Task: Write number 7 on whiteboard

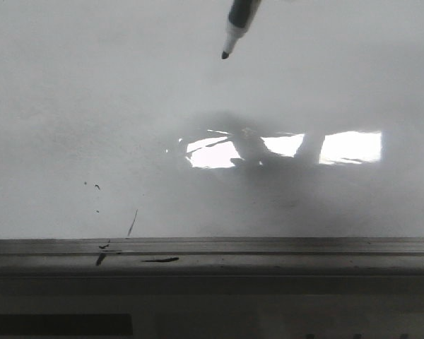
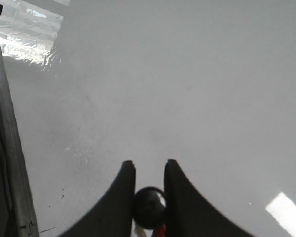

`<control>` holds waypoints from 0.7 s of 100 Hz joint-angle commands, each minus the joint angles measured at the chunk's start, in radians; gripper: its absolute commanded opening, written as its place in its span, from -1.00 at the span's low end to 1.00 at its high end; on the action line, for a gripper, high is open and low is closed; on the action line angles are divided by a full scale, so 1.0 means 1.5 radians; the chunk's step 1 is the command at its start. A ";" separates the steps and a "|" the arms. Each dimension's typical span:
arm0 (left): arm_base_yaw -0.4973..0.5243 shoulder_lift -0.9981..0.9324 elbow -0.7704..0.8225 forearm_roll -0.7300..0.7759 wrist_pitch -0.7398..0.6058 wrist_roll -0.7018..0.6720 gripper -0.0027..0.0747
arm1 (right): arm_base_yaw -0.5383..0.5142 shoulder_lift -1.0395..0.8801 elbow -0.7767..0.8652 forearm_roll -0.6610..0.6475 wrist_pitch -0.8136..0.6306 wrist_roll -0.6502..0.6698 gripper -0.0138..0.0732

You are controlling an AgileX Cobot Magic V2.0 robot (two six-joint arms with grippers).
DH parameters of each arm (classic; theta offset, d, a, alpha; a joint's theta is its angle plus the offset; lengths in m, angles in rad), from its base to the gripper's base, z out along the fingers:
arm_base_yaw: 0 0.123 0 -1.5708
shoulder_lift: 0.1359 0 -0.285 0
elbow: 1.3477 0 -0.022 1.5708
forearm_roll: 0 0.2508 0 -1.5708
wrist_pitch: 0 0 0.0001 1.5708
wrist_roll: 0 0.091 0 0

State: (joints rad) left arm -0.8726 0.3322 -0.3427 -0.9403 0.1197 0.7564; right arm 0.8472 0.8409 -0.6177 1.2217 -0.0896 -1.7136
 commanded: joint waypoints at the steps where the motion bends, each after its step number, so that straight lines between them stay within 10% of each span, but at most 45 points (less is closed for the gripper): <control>1: 0.000 0.005 -0.017 -0.011 -0.034 -0.005 -0.94 | 0.045 0.023 -0.019 -0.003 -0.113 -0.009 -0.82; 70: 0.000 0.005 -0.017 -0.011 -0.031 -0.005 -0.94 | 0.080 0.106 -0.019 0.048 -0.227 0.025 -0.83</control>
State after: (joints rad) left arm -0.8726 0.3322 -0.3427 -0.9409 0.1197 0.7564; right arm 0.9720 0.9993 -0.6177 1.2759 -0.3429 -1.6744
